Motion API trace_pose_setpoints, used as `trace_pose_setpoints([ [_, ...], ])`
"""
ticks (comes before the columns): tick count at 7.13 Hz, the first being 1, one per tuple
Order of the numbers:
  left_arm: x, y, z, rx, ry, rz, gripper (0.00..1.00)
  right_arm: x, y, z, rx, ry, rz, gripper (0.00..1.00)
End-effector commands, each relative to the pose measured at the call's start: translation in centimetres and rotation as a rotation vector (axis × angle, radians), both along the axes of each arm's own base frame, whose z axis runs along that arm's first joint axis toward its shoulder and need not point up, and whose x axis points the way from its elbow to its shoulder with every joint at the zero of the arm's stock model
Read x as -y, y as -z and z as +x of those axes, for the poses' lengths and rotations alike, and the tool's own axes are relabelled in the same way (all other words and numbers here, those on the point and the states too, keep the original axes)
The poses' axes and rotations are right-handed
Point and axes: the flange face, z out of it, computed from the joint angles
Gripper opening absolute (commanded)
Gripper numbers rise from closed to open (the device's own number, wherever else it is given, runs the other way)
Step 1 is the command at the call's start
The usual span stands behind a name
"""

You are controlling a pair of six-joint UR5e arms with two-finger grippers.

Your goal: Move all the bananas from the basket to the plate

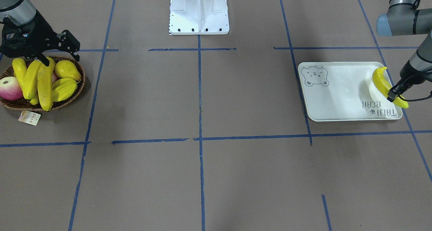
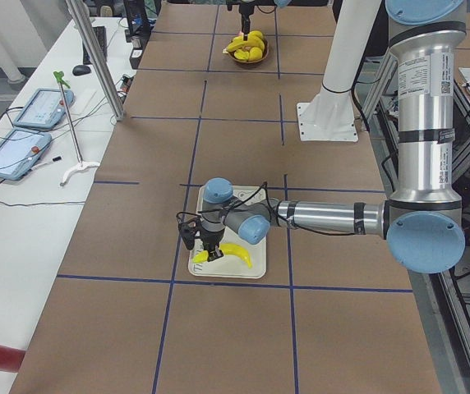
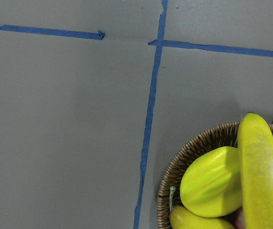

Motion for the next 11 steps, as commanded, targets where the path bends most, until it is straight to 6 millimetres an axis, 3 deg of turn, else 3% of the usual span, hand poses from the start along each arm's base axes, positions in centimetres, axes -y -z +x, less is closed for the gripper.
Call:
trace_pose_setpoints([
  [1, -0.1, -0.2, 0.0, 0.0, -0.001, 0.0, 0.47, 0.0, -0.1, 0.0, 0.0, -0.001, -0.001, 1.0],
  [3, -0.4, -1.0, -0.2, 0.004, -0.006, -0.001, 0.62, 0.0, -0.1, 0.0, -0.002, -0.002, -0.002, 1.0],
  [4, -0.5, -1.2, -0.2, 0.005, -0.012, 0.002, 0.77, 0.0, -0.1, 0.0, -0.001, -0.001, -0.003, 1.0],
  [5, -0.4, -0.3, -0.3, -0.004, -0.012, 0.017, 1.0, 0.0, -0.2, 0.1, -0.002, -0.001, -0.004, 1.0],
  [7, -0.7, 5.9, 0.5, -0.127, -0.067, 0.058, 1.0, -0.4, -1.9, 1.6, -0.03, 0.002, -0.003, 1.0],
  [8, -0.9, 7.9, 0.6, -0.158, -0.088, 0.086, 1.0, -1.2, -4.0, 2.9, -0.063, 0.032, 0.017, 1.0],
  [10, -0.9, 9.2, 0.8, -0.17, -0.091, 0.107, 1.0, -3.5, -10.2, 5.4, -0.062, -0.006, 0.079, 1.0],
  [11, -0.9, 9.2, 0.9, -0.171, -0.094, 0.107, 1.0, -3.4, -11.1, 4.9, -0.045, -0.044, 0.047, 1.0],
])
